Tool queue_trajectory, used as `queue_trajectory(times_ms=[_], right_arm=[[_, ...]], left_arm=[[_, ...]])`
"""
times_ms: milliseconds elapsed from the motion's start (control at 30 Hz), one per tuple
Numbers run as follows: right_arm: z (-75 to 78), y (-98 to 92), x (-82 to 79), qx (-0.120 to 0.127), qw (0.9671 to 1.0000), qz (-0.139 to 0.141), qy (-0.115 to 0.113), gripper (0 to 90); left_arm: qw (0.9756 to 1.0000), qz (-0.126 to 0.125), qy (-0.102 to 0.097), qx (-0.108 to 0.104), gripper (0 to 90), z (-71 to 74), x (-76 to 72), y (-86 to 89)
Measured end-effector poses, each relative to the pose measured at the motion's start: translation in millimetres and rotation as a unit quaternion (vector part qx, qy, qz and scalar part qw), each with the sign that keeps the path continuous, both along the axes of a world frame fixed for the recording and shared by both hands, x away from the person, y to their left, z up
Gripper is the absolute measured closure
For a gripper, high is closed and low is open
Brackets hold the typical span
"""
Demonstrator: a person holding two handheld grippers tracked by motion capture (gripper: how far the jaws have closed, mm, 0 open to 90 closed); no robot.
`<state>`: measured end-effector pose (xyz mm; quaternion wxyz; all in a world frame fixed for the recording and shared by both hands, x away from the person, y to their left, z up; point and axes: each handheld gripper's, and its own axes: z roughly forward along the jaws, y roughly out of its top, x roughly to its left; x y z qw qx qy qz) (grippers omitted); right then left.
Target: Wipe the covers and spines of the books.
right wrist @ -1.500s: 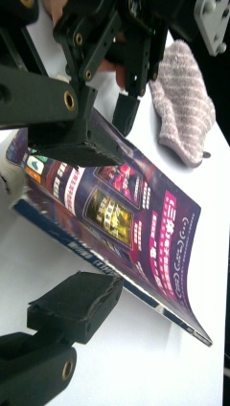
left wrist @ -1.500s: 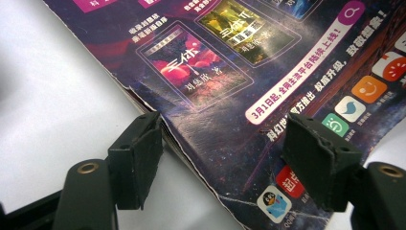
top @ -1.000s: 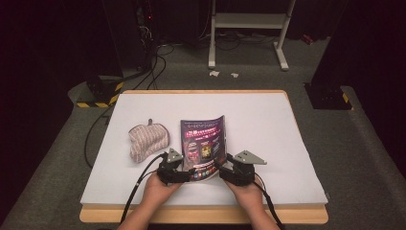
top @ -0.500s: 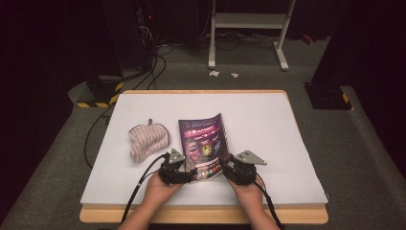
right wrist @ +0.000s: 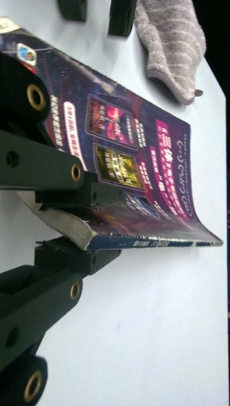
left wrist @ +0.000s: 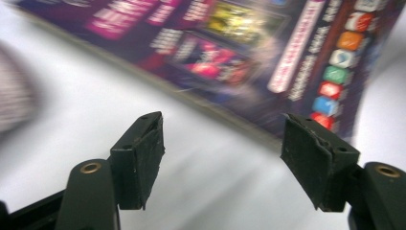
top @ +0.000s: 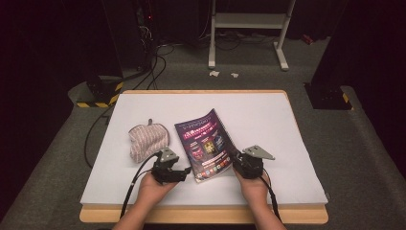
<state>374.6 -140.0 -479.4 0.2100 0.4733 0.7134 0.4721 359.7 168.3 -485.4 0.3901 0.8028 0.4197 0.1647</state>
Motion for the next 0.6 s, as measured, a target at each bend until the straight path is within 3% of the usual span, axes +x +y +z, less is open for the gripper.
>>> queue_trajectory(times_ms=[200, 267, 400, 600], right_arm=[[10.0, -3.5, 2.9, 0.008, 0.9998, -0.005, -0.016, 82.4], [13.8, -3.2, 3.6, 0.008, 0.9997, -0.004, -0.023, 83.1], [19.1, -2.0, 5.7, 0.008, 0.9996, -0.002, -0.028, 83.7], [23.4, -1.7, 7.2, 0.011, 0.9993, 0.001, -0.034, 84.0]], left_arm=[[0.999, 0.036, -0.028, 0.0, 32.7, 2.8, -6.7, 32.7], [0.9988, 0.042, -0.025, -0.006, 33.0, -1.0, -7.1, 38.4], [0.9987, 0.045, -0.025, 0.002, 32.8, -4.9, -6.5, 41.7], [0.9986, 0.03, -0.044, 0.001, 34.5, -2.3, -10.4, 38.9]])
